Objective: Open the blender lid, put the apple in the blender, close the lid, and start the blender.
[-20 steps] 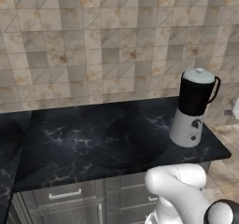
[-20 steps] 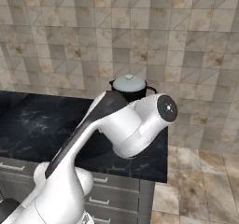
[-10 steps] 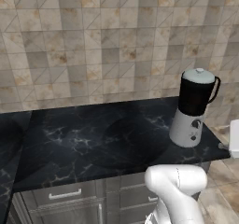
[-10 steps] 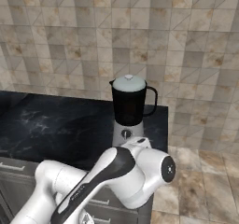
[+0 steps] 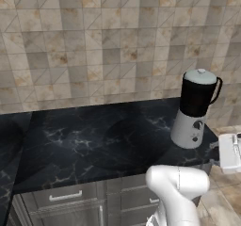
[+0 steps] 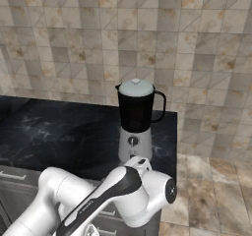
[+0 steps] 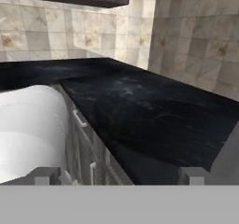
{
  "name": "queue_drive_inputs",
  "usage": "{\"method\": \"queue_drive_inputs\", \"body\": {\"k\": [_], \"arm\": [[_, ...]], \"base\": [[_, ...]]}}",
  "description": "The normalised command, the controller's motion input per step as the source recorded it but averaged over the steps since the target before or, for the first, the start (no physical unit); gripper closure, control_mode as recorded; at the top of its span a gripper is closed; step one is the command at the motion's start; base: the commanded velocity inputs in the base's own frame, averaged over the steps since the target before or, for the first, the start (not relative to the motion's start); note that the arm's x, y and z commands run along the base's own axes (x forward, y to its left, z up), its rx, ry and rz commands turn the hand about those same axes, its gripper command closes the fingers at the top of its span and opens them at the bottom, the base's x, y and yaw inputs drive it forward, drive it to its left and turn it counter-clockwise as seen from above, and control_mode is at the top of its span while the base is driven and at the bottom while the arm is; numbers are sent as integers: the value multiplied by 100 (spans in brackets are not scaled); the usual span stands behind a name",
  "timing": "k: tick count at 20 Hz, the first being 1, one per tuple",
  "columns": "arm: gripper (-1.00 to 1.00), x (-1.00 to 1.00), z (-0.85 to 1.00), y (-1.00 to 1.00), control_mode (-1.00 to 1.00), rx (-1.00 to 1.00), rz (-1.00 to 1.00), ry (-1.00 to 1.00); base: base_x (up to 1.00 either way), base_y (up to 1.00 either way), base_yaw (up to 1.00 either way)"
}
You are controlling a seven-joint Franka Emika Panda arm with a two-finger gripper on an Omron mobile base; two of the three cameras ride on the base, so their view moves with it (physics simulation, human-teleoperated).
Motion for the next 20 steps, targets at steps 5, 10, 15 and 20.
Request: {"method": "queue_drive_inputs", "body": {"k": [5,10,15,20], "arm": [[-100,34,-35,0,-100,13,0,0],[-100,39,-9,0,-100,12,-7,0],[-100,33,0,-16,-100,12,-3,0],[-100,28,0,-18,-100,9,0,0]], "base": [[0,0,0],[0,0,0],[0,0,0],[0,0,0]]}}
